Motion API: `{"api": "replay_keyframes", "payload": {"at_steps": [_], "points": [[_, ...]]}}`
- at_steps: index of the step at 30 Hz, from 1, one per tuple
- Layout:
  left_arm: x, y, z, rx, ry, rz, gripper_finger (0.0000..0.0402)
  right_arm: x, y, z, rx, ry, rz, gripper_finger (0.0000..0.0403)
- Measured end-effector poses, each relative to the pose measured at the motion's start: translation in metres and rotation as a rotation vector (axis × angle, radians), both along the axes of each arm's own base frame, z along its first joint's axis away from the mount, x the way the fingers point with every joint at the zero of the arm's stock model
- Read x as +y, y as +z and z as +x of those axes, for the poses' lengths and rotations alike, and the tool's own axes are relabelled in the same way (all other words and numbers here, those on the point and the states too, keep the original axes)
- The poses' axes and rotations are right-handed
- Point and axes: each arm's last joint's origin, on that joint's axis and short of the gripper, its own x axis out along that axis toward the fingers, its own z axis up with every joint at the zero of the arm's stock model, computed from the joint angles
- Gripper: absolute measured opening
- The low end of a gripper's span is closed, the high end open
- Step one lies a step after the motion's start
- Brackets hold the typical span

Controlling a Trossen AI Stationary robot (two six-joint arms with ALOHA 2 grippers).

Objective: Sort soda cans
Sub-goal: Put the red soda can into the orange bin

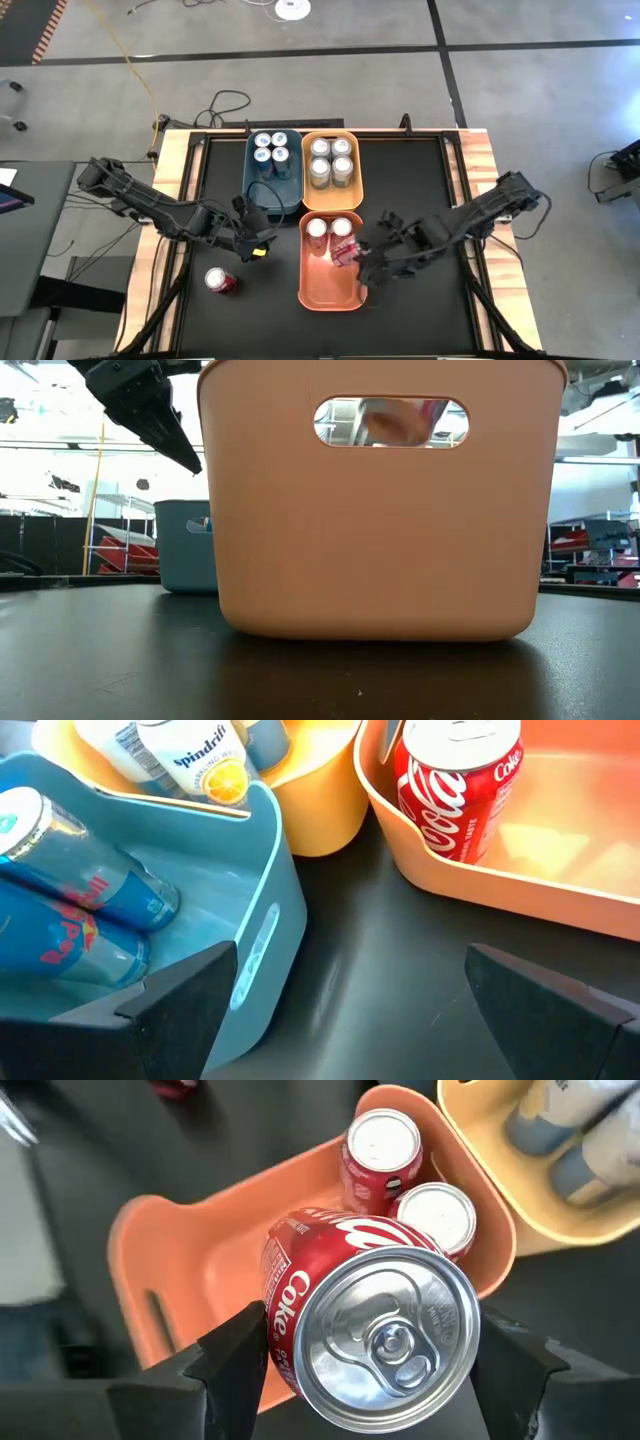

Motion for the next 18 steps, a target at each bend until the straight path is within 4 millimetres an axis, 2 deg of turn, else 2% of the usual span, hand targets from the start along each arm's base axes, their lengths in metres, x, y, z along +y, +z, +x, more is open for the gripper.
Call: {"api": "replay_keyframes", "payload": {"at_steps": [5,11,18], "points": [[0.0,0.0,0.0,0.0,0.01,-0.007,0.0389,0.002,-0.024,0.024,0.082,0.11,-0.073,0.0286],[0.0,0.0,-0.001,-0.002,0.015,-0.012,0.0389,0.011,-0.055,0.042,0.21,0.245,-0.127,0.0286],[0.0,0.0,-0.001,-0.011,0.029,-0.026,0.0389,0.014,-0.088,0.059,0.312,0.282,-0.172,0.0286]]}}
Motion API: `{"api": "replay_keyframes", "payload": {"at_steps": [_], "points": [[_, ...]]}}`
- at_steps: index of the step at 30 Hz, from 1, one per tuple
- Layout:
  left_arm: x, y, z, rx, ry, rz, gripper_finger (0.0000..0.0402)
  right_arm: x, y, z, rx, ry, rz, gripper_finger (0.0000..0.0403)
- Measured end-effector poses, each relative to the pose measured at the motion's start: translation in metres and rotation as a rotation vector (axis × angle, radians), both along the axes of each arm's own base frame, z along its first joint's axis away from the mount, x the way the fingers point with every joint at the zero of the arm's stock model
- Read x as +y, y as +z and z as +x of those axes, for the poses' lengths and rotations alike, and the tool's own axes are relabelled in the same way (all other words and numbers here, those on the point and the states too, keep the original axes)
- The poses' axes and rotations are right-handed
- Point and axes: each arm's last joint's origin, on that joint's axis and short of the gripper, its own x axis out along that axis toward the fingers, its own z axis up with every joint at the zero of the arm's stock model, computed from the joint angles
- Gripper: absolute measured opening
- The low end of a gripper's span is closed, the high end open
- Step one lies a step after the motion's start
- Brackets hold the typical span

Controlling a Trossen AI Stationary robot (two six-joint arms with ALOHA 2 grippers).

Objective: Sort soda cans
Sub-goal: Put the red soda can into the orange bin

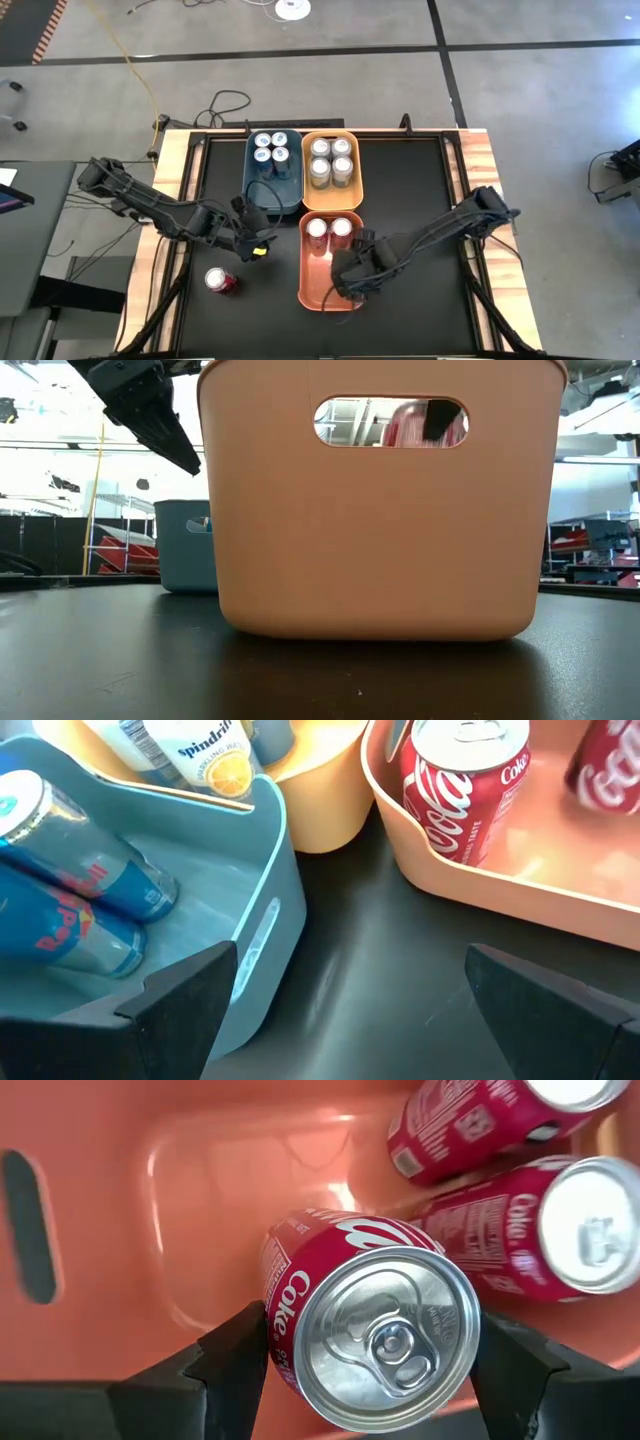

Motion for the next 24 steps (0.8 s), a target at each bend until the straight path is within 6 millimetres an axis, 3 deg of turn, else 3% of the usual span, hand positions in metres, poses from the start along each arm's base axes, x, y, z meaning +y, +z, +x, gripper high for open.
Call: {"api": "replay_keyframes", "payload": {"at_steps": [8,16,24], "points": [[-0.002,-0.001,0.0,0.015,-0.027,-0.054,0.0389,-0.012,-0.025,0.017,0.09,0.018,0.0,0.0286],[-0.002,-0.001,0.0,0.019,-0.025,-0.091,0.0389,-0.028,-0.024,0.022,0.107,0.006,0.005,0.0286],[-0.002,-0.001,0.0,0.019,-0.025,-0.092,0.0389,-0.028,-0.025,0.023,0.119,0.068,-0.008,0.0286]]}}
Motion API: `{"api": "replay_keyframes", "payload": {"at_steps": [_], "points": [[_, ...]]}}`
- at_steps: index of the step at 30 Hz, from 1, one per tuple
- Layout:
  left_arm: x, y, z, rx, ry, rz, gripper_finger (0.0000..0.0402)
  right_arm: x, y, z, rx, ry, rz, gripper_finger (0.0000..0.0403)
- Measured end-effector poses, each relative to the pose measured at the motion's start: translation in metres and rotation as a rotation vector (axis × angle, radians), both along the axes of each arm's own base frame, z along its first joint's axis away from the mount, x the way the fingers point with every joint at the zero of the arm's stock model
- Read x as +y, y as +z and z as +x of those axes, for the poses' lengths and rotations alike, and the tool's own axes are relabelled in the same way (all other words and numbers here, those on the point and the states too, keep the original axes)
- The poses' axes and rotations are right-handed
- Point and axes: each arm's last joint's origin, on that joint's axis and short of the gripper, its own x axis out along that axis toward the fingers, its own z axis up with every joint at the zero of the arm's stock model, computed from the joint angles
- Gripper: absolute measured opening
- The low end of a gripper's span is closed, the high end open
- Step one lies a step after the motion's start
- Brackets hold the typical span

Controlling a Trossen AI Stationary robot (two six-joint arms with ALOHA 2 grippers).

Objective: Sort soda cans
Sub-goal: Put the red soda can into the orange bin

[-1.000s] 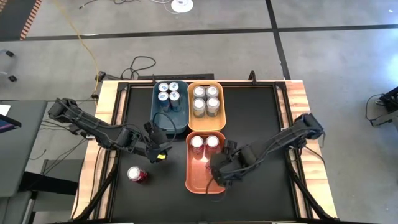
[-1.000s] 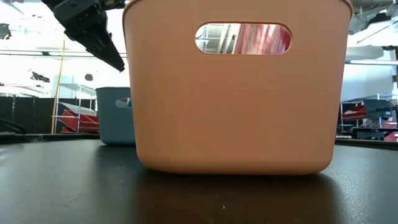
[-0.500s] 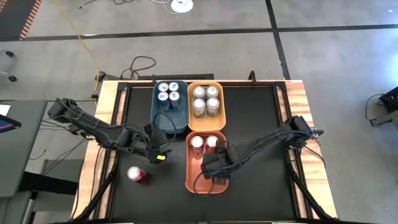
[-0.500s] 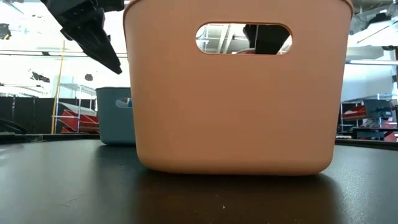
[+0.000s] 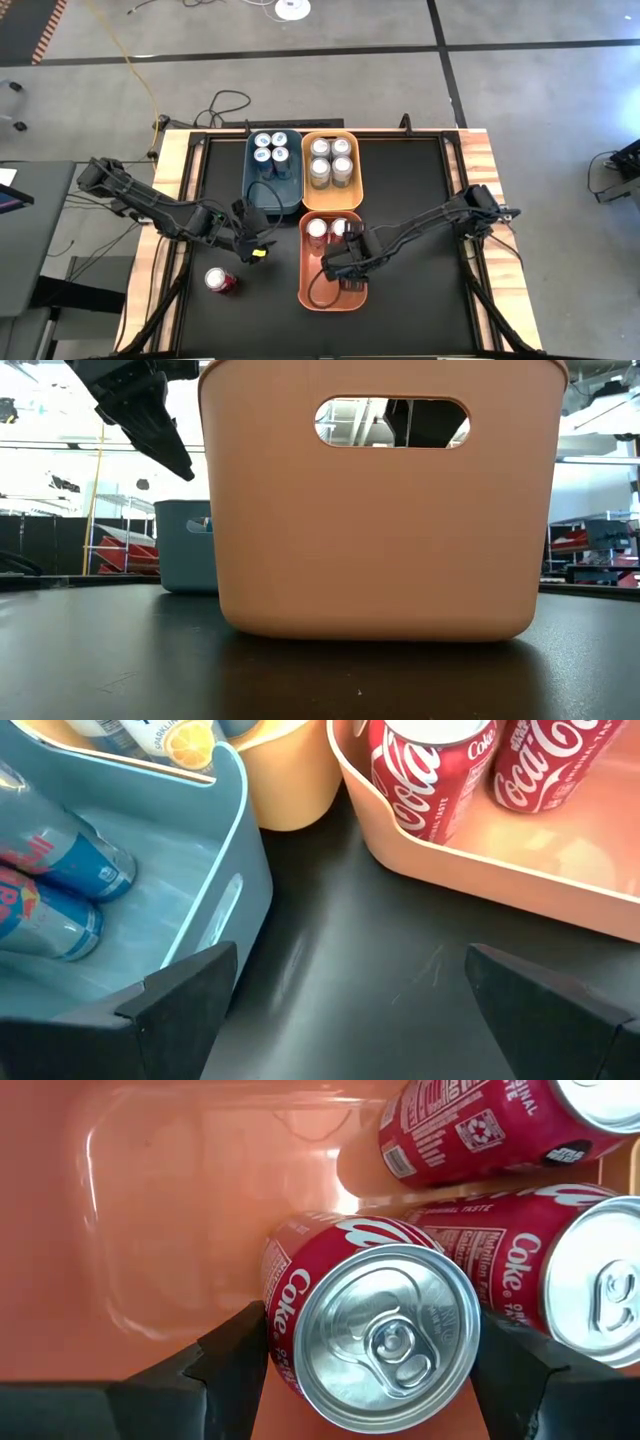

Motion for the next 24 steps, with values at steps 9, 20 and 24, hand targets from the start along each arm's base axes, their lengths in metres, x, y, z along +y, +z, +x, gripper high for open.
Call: {"api": "replay_keyframes", "payload": {"at_steps": [9,20,24], "points": [[-0.002,0.0,-0.001,0.005,-0.014,-0.009,0.0389,-0.002,-0.001,0.001,0.004,0.001,-0.003,0.035],[-0.022,0.022,-0.003,-0.038,-0.094,-0.041,0.0389,0.0,0.011,-0.001,0.013,-0.02,0.001,0.038],[-0.031,0.032,-0.006,-0.062,-0.127,-0.039,0.0389,0.001,0.011,-0.001,0.012,-0.018,0.001,0.038]]}}
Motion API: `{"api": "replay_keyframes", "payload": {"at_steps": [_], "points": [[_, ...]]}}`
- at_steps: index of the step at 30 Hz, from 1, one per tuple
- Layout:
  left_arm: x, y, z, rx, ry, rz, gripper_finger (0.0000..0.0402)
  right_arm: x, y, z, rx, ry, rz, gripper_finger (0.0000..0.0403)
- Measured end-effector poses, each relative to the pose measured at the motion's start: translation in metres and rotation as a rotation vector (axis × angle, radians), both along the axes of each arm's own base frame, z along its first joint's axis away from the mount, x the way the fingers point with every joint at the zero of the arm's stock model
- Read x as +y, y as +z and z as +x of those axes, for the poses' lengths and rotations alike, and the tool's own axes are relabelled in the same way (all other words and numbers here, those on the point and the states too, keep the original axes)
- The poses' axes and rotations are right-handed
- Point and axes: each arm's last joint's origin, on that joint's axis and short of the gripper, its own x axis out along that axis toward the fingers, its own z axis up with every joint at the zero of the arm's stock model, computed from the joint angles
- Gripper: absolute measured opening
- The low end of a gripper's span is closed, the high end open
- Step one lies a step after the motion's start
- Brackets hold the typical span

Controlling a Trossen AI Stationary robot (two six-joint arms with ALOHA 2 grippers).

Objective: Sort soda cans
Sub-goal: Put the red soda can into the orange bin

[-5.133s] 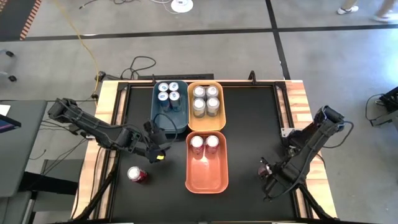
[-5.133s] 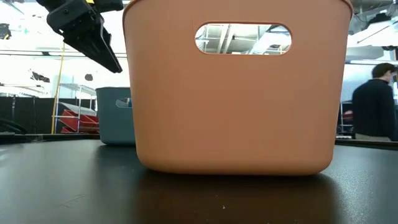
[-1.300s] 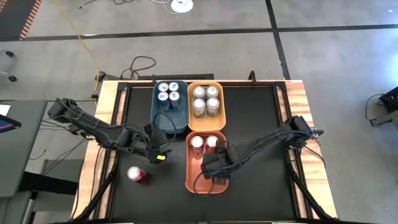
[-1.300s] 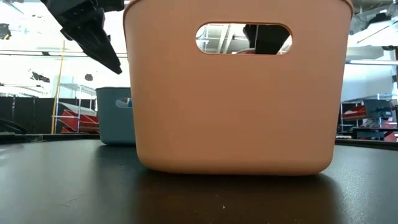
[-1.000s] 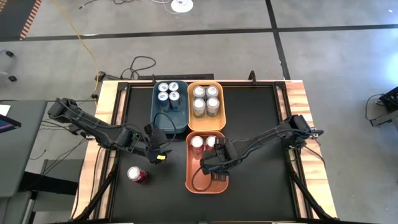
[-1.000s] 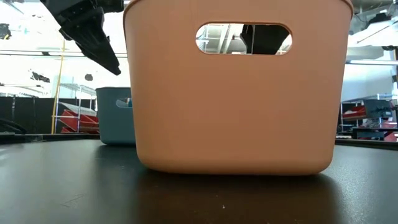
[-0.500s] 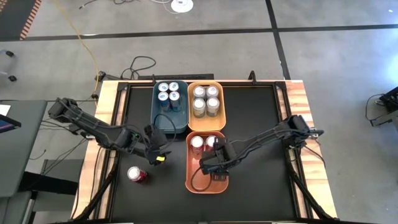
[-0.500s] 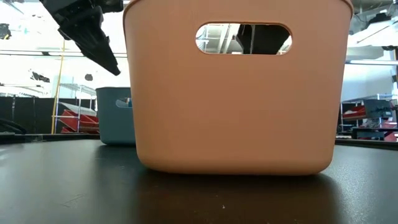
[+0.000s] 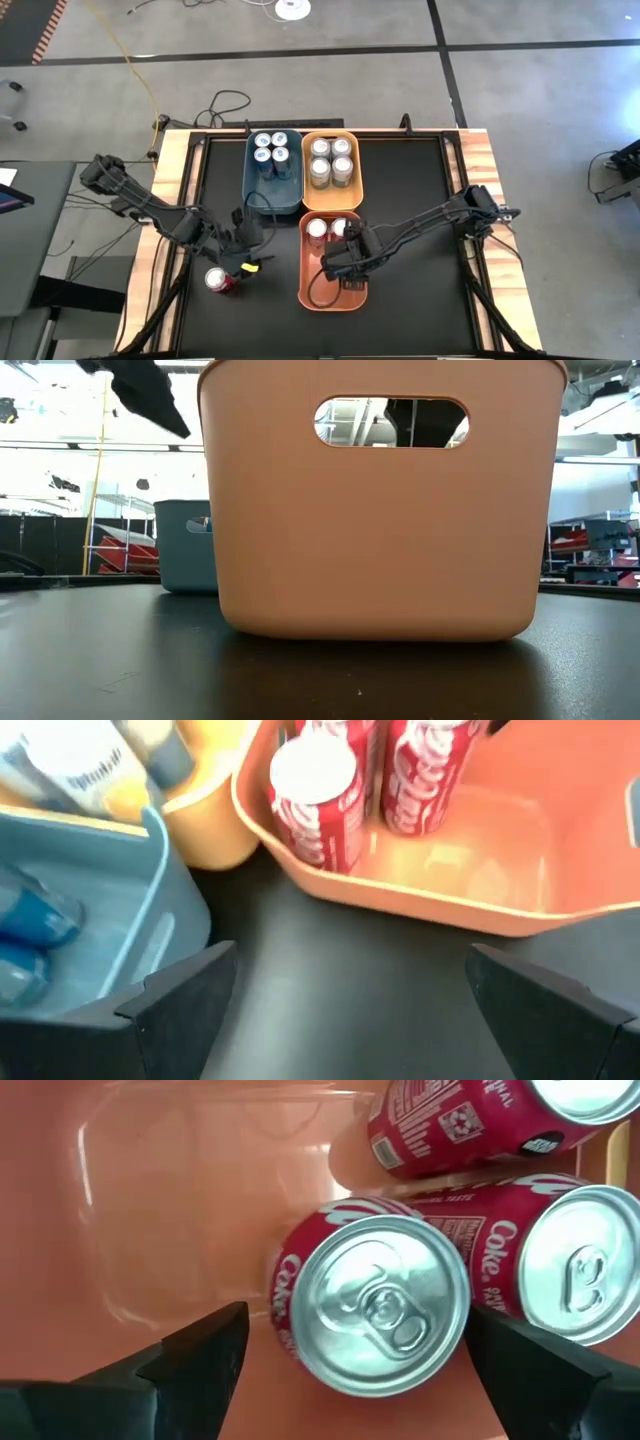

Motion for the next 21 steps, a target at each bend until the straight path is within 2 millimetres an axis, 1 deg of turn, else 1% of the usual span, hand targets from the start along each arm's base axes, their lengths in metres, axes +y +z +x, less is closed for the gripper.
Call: {"api": "replay_keyframes", "payload": {"at_steps": [4,8,16,21], "points": [[-0.005,0.009,-0.003,-0.012,-0.021,0.043,0.0389,0.0,0.0,0.001,0.0,0.024,-0.005,0.038],[-0.005,0.016,-0.005,-0.005,-0.017,0.048,0.0389,0.002,0.0,0.0,0.003,0.065,-0.012,0.038],[-0.005,0.018,-0.005,-0.009,-0.002,0.027,0.0389,-0.001,0.001,0.001,-0.005,0.038,-0.015,0.038],[-0.005,0.018,-0.005,-0.009,0.001,0.023,0.0389,0.001,0.001,0.003,-0.026,0.044,-0.01,0.038]]}}
